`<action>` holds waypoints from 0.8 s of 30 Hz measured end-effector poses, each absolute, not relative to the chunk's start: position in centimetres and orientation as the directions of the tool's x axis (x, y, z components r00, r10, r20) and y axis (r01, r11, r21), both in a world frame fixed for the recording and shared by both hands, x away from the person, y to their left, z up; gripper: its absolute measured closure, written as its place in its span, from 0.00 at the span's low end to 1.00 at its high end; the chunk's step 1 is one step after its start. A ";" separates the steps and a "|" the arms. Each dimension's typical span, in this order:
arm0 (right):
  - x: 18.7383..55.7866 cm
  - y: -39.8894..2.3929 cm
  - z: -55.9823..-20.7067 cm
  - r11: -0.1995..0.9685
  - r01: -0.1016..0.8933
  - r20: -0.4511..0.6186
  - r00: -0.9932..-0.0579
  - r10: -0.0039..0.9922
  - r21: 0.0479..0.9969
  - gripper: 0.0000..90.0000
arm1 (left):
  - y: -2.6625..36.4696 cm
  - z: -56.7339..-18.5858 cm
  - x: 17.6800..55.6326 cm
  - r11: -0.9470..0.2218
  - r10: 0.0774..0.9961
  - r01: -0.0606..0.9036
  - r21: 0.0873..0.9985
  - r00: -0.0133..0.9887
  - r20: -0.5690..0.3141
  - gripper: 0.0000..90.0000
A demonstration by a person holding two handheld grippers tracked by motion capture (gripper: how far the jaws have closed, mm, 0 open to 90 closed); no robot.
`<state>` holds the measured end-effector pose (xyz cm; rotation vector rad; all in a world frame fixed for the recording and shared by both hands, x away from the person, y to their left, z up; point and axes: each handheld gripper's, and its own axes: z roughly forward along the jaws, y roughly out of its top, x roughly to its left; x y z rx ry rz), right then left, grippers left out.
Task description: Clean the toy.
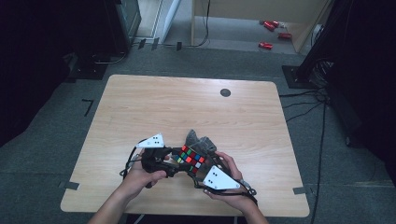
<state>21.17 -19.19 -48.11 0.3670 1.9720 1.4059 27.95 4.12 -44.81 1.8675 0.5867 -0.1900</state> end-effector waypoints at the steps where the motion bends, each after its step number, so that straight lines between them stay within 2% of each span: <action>1: 21.2 -19.2 -48.1 0.377 -0.153 -0.362 -0.730 0.580 0.913 0.38 | 4.2 -44.8 27.9 -0.264 0.304 0.475 0.839 0.867 -0.395 0.29; 7: 21.3 -19.5 -48.0 0.377 -0.145 -0.356 -0.730 0.583 0.915 0.38 | 4.4 -44.6 28.0 -0.258 0.301 0.484 0.836 0.863 -0.406 0.29; 18: 21.2 -19.3 -48.1 0.393 -0.150 -0.372 -0.721 0.584 0.907 0.38 | 4.3 -45.0 28.4 -0.251 0.305 0.579 0.776 0.808 -0.505 0.32; 24: 21.2 -19.2 -48.2 0.410 -0.165 -0.397 -0.707 0.585 0.897 0.38 | 4.6 -44.7 28.4 -0.233 0.311 0.588 0.774 0.800 -0.513 0.38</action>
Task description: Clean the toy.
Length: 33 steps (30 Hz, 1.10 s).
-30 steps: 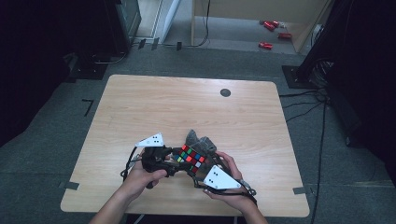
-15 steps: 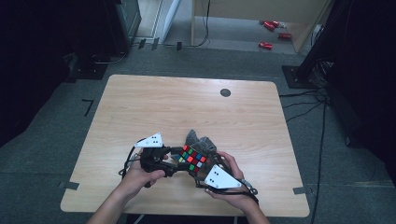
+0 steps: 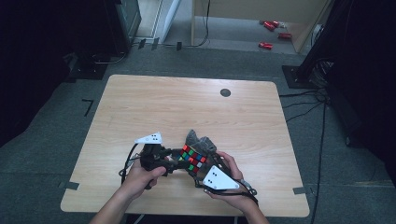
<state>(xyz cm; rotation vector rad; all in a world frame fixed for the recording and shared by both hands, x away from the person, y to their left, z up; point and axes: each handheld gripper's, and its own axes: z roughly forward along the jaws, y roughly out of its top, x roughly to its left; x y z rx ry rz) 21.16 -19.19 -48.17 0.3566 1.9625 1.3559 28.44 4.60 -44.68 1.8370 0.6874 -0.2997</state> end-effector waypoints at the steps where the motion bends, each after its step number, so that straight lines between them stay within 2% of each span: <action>1: 21.1 -19.1 -48.2 0.409 -0.163 -0.396 -0.707 0.586 0.898 0.38 | 4.6 -44.6 28.4 -0.231 0.313 0.587 0.776 0.800 -0.512 0.38; 16: 21.0 -19.2 -47.8 0.411 -0.174 -0.406 -0.700 0.587 0.895 0.38 | 5.2 -44.7 28.9 -0.207 0.287 0.633 0.746 0.768 -0.572 0.38; 21: 21.0 -19.1 -47.9 0.439 -0.165 -0.419 -0.698 0.581 0.883 0.39 | 4.6 -44.7 28.7 -0.234 0.338 0.634 0.737 0.764 -0.550 0.36; 24: 20.9 -18.8 -48.0 0.452 -0.176 -0.438 -0.687 0.580 0.875 0.39 | 4.1 -44.8 28.6 -0.252 0.358 0.647 0.720 0.753 -0.552 0.31; 33: 20.6 -18.5 -48.1 0.463 -0.199 -0.467 -0.660 0.588 0.864 0.39 | 3.9 -44.6 28.5 -0.211 0.405 0.701 0.681 0.697 -0.592 0.33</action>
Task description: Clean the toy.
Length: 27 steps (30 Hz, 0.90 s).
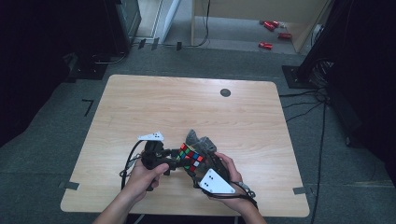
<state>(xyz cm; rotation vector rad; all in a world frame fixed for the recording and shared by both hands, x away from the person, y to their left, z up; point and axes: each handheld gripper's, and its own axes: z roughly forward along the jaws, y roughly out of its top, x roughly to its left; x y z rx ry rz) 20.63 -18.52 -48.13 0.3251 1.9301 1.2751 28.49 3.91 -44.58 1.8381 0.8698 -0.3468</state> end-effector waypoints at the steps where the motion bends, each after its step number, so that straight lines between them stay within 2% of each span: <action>1: 20.6 -18.5 -48.2 0.465 -0.200 -0.469 -0.659 0.588 0.863 0.39 | 3.9 -44.6 28.6 -0.210 0.404 0.706 0.676 0.692 -0.598 0.32; 5: 20.6 -18.5 -48.3 0.464 -0.207 -0.473 -0.658 0.585 0.861 0.39 | 4.1 -44.6 28.6 -0.212 0.397 0.713 0.668 0.688 -0.608 0.33; 8: 20.8 -18.7 -48.4 0.459 -0.192 -0.462 -0.653 0.600 0.868 0.38 | 4.3 -44.5 28.8 -0.197 0.384 0.729 0.656 0.673 -0.632 0.39; 17: 21.0 -18.8 -48.5 0.421 -0.159 -0.407 -0.684 0.606 0.893 0.38 | 4.4 -44.8 29.1 -0.199 0.368 0.737 0.646 0.667 -0.648 0.39; 20: 21.0 -18.9 -48.3 0.417 -0.160 -0.404 -0.690 0.601 0.895 0.39 | 4.6 -44.9 29.1 -0.201 0.335 0.713 0.672 0.695 -0.637 0.39; 23: 21.2 -19.5 -47.8 0.404 -0.149 -0.385 -0.699 0.603 0.903 0.39 | 5.0 -44.7 29.2 -0.187 0.303 0.690 0.699 0.717 -0.627 0.31; 24: 21.3 -19.7 -47.7 0.399 -0.144 -0.378 -0.701 0.604 0.905 0.39 | 5.4 -44.4 29.3 -0.195 0.298 0.660 0.726 0.745 -0.597 0.30; 27: 21.4 -20.3 -47.6 0.393 -0.134 -0.367 -0.704 0.609 0.910 0.39 | 5.8 -44.2 29.2 -0.197 0.290 0.622 0.758 0.776 -0.561 0.29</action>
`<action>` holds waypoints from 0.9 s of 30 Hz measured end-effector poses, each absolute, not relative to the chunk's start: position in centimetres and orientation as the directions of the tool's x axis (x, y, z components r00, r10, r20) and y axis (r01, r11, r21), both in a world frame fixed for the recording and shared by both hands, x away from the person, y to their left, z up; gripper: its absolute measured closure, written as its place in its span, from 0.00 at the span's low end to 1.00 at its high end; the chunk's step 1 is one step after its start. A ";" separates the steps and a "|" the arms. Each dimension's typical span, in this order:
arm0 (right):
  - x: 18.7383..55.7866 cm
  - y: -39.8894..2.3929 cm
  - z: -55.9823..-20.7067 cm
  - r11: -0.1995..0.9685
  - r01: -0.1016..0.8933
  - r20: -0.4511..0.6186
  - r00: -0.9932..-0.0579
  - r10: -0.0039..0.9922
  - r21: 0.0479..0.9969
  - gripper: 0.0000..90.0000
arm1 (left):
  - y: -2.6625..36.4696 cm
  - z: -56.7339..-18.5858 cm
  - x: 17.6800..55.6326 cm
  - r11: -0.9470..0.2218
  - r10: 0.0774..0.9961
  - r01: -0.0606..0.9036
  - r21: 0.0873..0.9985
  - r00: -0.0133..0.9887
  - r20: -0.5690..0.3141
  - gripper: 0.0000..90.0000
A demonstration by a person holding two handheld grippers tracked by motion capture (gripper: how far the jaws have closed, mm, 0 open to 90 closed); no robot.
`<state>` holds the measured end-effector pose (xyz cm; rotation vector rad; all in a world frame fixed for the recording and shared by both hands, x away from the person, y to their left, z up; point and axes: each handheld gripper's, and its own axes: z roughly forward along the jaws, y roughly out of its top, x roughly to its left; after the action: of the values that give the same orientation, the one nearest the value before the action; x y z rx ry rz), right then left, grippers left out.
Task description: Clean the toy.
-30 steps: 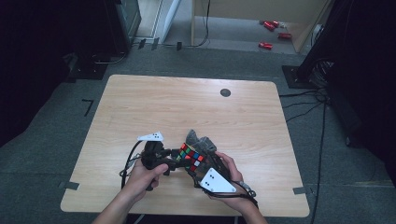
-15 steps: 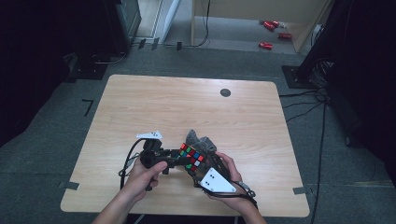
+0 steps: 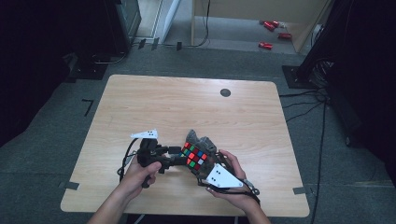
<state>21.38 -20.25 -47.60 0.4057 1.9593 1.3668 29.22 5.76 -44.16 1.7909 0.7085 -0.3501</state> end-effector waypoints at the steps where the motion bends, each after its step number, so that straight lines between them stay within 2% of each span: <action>1: 21.5 -20.5 -47.5 0.392 -0.131 -0.364 -0.703 0.611 0.911 0.39 | 6.0 -44.0 29.2 -0.192 0.286 0.595 0.780 0.795 -0.535 0.29; 3: 21.6 -20.9 -47.4 0.385 -0.125 -0.354 -0.707 0.612 0.914 0.39 | 6.2 -43.8 29.0 -0.175 0.300 0.535 0.826 0.828 -0.473 0.28; 4: 21.7 -21.3 -47.1 0.376 -0.119 -0.343 -0.712 0.613 0.919 0.39 | 6.3 -43.7 28.7 -0.184 0.320 0.446 0.876 0.870 -0.375 0.28; 5: 21.7 -21.3 -47.1 0.376 -0.119 -0.343 -0.712 0.613 0.919 0.39 | 6.3 -43.7 28.7 -0.184 0.320 0.446 0.876 0.870 -0.375 0.28; 11: 22.0 -22.2 -46.6 0.360 -0.098 -0.307 -0.747 0.589 0.928 0.39 | 6.3 -44.5 28.0 -0.281 0.351 0.225 0.933 0.929 -0.119 0.28; 16: 22.1 -22.6 -46.5 0.342 -0.073 -0.271 -0.771 0.577 0.937 0.39 | 6.3 -44.9 27.7 -0.295 0.325 0.132 0.946 0.945 -0.031 0.29; 25: 21.9 -22.0 -46.6 0.361 -0.077 -0.269 -0.812 0.518 0.929 0.39 | 5.9 -46.2 27.1 -0.388 0.273 -0.046 0.920 0.948 0.163 0.28; 27: 21.8 -22.0 -46.7 0.362 -0.075 -0.267 -0.814 0.516 0.929 0.39 | 5.8 -46.3 27.1 -0.394 0.266 -0.050 0.918 0.950 0.166 0.27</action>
<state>21.81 -21.97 -46.68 0.3809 2.1011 1.4735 27.13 5.83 -46.34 1.9490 0.1554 0.3428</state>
